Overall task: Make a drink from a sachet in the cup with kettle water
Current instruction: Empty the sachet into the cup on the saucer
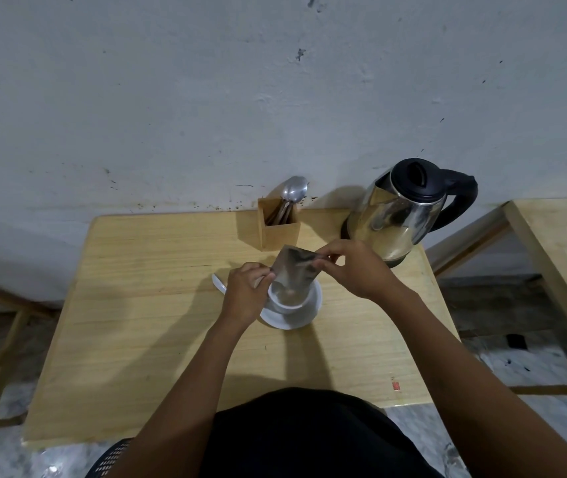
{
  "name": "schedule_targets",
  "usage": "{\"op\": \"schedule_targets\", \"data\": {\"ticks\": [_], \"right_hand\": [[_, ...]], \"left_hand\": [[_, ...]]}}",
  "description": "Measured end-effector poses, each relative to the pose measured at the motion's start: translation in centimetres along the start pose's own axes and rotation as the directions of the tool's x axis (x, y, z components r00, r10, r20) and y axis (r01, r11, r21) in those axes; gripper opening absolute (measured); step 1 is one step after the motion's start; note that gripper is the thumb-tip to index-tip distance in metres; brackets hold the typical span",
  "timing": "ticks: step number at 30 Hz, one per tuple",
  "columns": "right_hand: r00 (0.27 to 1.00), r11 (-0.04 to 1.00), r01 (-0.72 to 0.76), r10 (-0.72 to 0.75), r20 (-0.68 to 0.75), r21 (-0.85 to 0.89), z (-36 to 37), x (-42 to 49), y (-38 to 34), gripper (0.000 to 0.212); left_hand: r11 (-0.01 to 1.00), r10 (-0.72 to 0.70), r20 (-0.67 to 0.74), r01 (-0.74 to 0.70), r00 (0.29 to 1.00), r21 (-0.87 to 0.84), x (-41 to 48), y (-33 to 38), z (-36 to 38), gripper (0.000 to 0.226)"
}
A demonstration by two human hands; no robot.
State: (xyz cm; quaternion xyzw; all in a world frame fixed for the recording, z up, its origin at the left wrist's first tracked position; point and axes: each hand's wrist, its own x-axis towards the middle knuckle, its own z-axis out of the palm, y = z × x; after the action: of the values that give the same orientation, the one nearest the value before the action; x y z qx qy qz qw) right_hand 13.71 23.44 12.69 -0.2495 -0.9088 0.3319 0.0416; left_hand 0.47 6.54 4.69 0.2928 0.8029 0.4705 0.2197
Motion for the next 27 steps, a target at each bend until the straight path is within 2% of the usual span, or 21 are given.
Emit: {"op": "schedule_targets", "data": {"ticks": [7,13,15,18,22,27], "right_hand": [[0.993,0.995,0.013,-0.025,-0.117,-0.101,0.9,-0.4,-0.2,0.013],[0.994,0.992,0.061,-0.07,-0.083,-0.113,1.1,-0.7,0.1,0.013],[0.992,0.992,0.089,-0.097,-0.083,-0.089,1.3,-0.8,0.1,0.012],[0.99,0.996,0.088,-0.09,-0.107,-0.028,1.8,-0.8,0.2,0.014],[0.992,0.989,-0.011,0.03,-0.124,0.144,2.0,-0.8,0.9,0.013],[0.989,0.974,-0.078,0.102,-0.104,0.211,1.9,-0.8,1.4,0.008]], "left_hand": [[0.998,-0.058,-0.005,0.058,0.998,-0.022,-0.2,-0.2,0.3,0.017],[0.991,-0.131,0.001,0.131,0.991,-0.03,-0.3,0.0,0.3,0.033],[0.987,-0.158,0.023,0.159,0.987,-0.033,-0.3,0.3,0.4,0.032],[0.992,-0.126,0.045,0.126,0.991,-0.004,-0.3,0.8,0.6,0.022],[0.994,-0.105,0.033,0.105,0.994,-0.008,-0.2,1.3,0.6,0.022],[0.996,-0.085,0.004,0.085,0.996,-0.036,-0.3,1.7,0.8,0.021]]}}
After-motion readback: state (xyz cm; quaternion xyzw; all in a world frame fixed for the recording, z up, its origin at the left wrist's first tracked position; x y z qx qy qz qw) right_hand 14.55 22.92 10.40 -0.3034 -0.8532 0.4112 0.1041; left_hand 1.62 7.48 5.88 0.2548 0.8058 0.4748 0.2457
